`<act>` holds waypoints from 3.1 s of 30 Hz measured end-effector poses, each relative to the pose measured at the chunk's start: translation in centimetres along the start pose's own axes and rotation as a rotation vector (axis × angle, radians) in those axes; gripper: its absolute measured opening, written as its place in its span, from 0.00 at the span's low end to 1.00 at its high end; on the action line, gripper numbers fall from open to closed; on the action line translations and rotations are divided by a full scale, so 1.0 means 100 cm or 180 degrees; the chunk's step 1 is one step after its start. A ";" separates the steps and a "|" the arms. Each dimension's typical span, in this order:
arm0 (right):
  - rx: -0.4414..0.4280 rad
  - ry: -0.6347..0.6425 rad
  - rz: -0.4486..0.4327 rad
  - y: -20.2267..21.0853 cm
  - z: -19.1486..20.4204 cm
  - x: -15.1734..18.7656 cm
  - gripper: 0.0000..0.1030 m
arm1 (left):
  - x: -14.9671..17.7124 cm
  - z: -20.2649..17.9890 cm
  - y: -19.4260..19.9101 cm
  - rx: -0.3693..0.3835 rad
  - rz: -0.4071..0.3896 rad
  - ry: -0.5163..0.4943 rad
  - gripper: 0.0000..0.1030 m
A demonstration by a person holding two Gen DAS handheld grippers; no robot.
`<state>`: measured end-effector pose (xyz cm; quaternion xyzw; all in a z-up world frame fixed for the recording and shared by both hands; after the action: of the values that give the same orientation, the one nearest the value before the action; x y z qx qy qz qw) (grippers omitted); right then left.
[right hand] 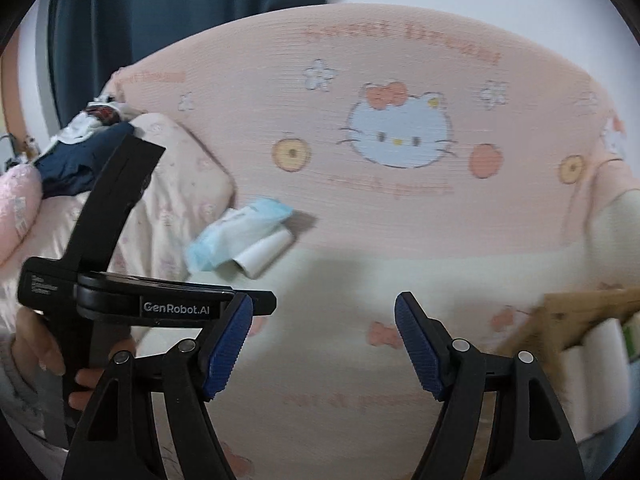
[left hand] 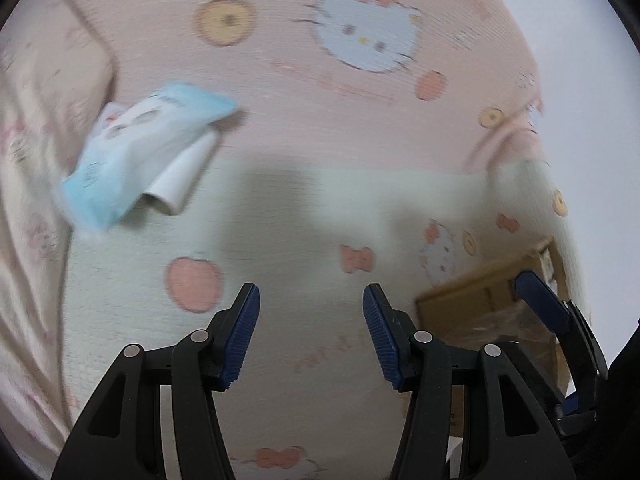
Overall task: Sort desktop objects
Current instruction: 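Withdraw both open tools from the box back toward the tissue pack, then move both open tools down toward the last white tube beside the tissue pack, then close the right tool on the white tube while the left tool steadies it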
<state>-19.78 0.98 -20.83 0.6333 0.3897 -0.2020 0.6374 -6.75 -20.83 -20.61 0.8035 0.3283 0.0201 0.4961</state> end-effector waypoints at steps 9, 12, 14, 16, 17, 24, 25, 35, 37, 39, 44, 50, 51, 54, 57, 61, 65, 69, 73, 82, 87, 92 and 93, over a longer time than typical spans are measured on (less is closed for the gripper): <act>-0.0157 0.0173 0.0242 -0.064 0.019 0.007 0.71 | -0.007 0.065 -0.002 -0.0164 0.0009 0.0298 0.56; -0.0330 0.0164 0.0290 -0.083 0.025 0.011 0.71 | -0.009 0.081 0.000 -0.0290 -0.0067 0.0310 0.56; -0.0428 0.0167 0.0319 -0.099 0.030 0.012 0.71 | -0.012 0.091 0.000 -0.0335 -0.0090 0.0346 0.57; -0.0467 0.0127 0.0274 -0.111 0.033 0.010 0.71 | -0.015 0.100 -0.003 -0.0343 -0.0117 0.0445 0.56; -0.0474 0.0079 0.0242 -0.117 0.033 0.009 0.71 | -0.018 0.103 -0.005 -0.0318 -0.0142 0.0491 0.56; -0.0436 0.0225 0.0206 -0.154 0.042 0.009 0.71 | -0.039 0.095 -0.020 -0.0193 -0.0260 0.0359 0.56; -0.0421 0.0304 0.0237 -0.159 0.044 0.010 0.71 | -0.044 0.092 -0.021 -0.0164 -0.0309 0.0342 0.57; -0.0026 0.0446 0.0458 -0.187 0.016 0.031 0.71 | -0.062 0.097 -0.052 -0.0333 -0.0084 0.0426 0.57; -0.0003 0.0058 0.0247 -0.175 0.009 0.028 0.71 | -0.060 0.104 -0.058 -0.0223 0.0018 0.0664 0.57; -0.0227 -0.0253 0.0209 -0.174 0.012 0.029 0.74 | -0.063 0.108 -0.061 -0.0164 0.0031 0.0823 0.57; -0.0195 -0.0061 0.0346 -0.188 0.021 0.038 0.74 | -0.078 0.107 -0.061 -0.0375 -0.0107 0.0734 0.58; -0.0307 -0.0295 0.0490 -0.196 0.019 0.056 0.74 | -0.076 0.095 -0.070 -0.0793 -0.0062 0.0211 0.59; -0.0308 -0.0298 0.0485 -0.195 0.018 0.056 0.74 | -0.075 0.096 -0.075 -0.0819 -0.0033 0.0220 0.59; -0.0307 -0.0282 0.0475 -0.193 0.019 0.056 0.74 | -0.075 0.100 -0.088 -0.0690 0.0040 0.0471 0.59; -0.0370 -0.0320 0.0457 -0.193 0.021 0.054 0.74 | -0.076 0.103 -0.093 -0.0387 0.0061 0.0877 0.59; -0.0373 -0.0315 0.0480 -0.191 0.023 0.055 0.74 | -0.072 0.102 -0.097 -0.0156 0.0128 0.1150 0.55; -0.0414 -0.0421 0.0506 -0.193 0.020 0.060 0.74 | -0.054 0.086 -0.101 0.0027 0.0258 0.1000 0.51; -0.0466 -0.0528 0.0510 -0.192 0.019 0.063 0.74 | -0.032 0.070 -0.106 0.0148 0.0360 0.0890 0.51; -0.0592 -0.0746 0.0497 -0.190 0.018 0.064 0.74 | -0.012 0.064 -0.107 0.0373 0.0490 0.1035 0.50; -0.0911 -0.0825 0.0492 -0.189 0.026 0.070 0.67 | 0.014 0.053 -0.110 0.0572 0.0503 0.1014 0.50; -0.1016 -0.0829 0.0536 -0.190 0.032 0.071 0.47 | 0.015 0.045 -0.108 0.0434 0.0378 0.0807 0.52; -0.1063 -0.0901 0.0490 -0.187 0.029 0.070 0.46 | 0.005 0.041 -0.098 0.0277 0.0212 0.0537 0.56; -0.1080 -0.0922 0.0487 -0.187 0.028 0.069 0.46 | 0.001 0.038 -0.097 0.0287 0.0174 0.0520 0.56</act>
<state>-28.85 -2.26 -38.49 0.5093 0.2734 -0.1735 0.7974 -10.24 -20.95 -30.42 0.8294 0.3461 0.0843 0.4303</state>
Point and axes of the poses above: each gripper's, at about its wrist camera, not at the fingertips, and y roughly against the way its jaws point, z to its left, x to its underside, the point moved 9 cm from there along -y, roughly the way its jaws point, and after that the axes turned 10 degrees about y, right-handed, at the moved point
